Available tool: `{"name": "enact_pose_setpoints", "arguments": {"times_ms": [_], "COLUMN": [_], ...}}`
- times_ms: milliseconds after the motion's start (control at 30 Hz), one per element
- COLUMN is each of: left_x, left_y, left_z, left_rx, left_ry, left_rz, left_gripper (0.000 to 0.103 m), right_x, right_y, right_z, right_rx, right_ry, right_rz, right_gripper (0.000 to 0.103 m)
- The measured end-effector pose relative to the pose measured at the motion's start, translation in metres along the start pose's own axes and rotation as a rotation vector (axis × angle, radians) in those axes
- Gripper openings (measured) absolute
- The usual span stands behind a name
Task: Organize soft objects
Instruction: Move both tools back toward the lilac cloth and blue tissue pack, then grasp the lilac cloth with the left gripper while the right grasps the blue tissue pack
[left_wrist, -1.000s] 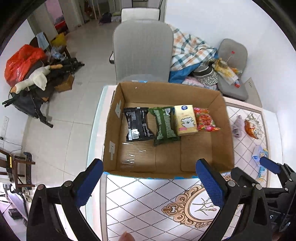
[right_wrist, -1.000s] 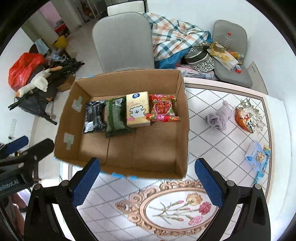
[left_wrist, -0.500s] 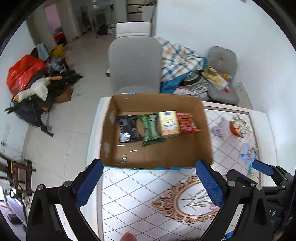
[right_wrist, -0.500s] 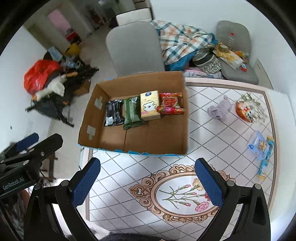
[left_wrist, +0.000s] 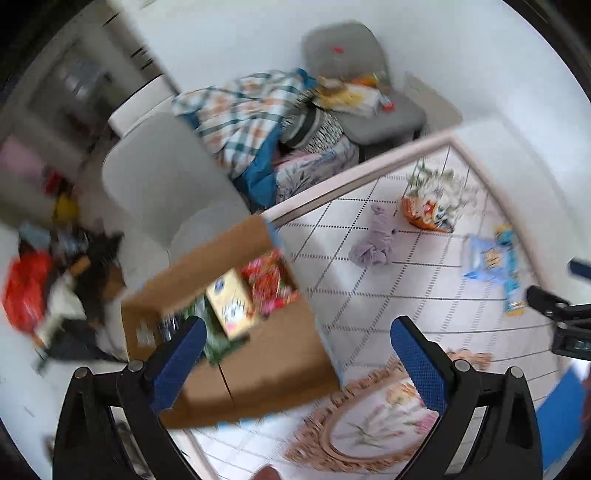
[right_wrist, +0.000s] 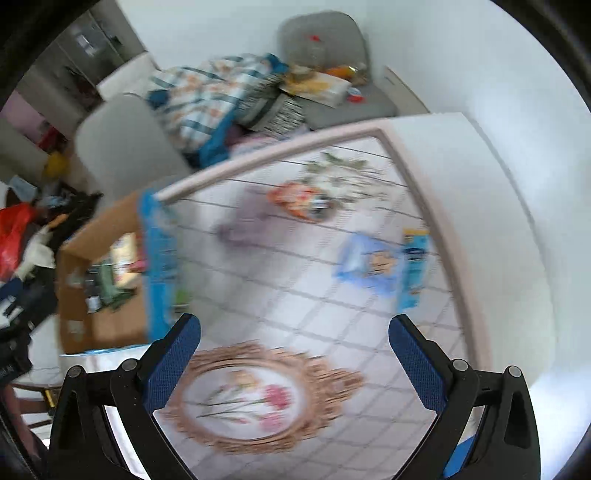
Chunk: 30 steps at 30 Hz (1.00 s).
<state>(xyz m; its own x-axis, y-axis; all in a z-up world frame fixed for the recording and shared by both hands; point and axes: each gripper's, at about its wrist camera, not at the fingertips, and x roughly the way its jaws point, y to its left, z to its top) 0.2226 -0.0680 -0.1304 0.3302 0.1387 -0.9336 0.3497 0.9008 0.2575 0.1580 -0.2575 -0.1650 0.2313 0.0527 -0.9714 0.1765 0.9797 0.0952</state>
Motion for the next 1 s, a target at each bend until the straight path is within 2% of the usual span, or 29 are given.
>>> {"name": "enact_pose_setpoints", "arguments": {"times_ms": [67, 167, 333, 533, 667, 833, 867, 933, 967, 1000], "left_x": [0.025, 0.071, 0.135, 0.2, 0.225, 0.245, 0.247, 0.25, 0.252, 0.253], "left_y": [-0.02, -0.046, -0.084, -0.108, -0.118, -0.126, -0.127, -0.126, -0.126, -0.126], "left_z": [0.025, 0.057, 0.085, 0.094, 0.097, 0.099, 0.099, 0.098, 0.097, 0.095], "left_rx": [0.054, 0.109, 0.153, 0.199, 0.217, 0.22, 0.217, 0.209, 0.203, 0.197], "left_ry": [0.036, 0.126, 0.26, 0.395, 0.442, 0.473, 0.477, 0.485, 0.498, 0.51], "left_rz": [0.022, 0.008, -0.025, -0.034, -0.054, -0.087, -0.089, -0.1, -0.102, -0.102], "left_gripper": [0.102, 0.102, 0.102, 0.102, 0.102, 0.102, 0.1, 0.079, 0.062, 0.05], "right_x": [0.027, 0.062, 0.124, 0.195, 0.224, 0.243, 0.245, 0.247, 0.249, 0.251], "right_y": [-0.019, -0.033, -0.039, -0.04, -0.039, -0.044, -0.045, -0.047, -0.048, -0.049], "right_z": [0.016, 0.036, 0.052, 0.057, 0.055, 0.059, 0.06, 0.062, 0.063, 0.063], "right_rx": [-0.047, -0.129, -0.264, -0.401, -0.48, -0.486, -0.479, -0.476, -0.474, -0.472], "right_ry": [0.064, 0.144, 0.274, 0.429, 0.47, 0.509, 0.51, 0.512, 0.517, 0.522], "right_rz": [-0.016, -0.048, -0.089, -0.071, -0.075, -0.058, -0.052, -0.046, -0.047, -0.05], "right_gripper": [0.103, 0.103, 0.103, 0.103, 0.103, 0.103, 0.103, 0.103, 0.103, 0.103]}}
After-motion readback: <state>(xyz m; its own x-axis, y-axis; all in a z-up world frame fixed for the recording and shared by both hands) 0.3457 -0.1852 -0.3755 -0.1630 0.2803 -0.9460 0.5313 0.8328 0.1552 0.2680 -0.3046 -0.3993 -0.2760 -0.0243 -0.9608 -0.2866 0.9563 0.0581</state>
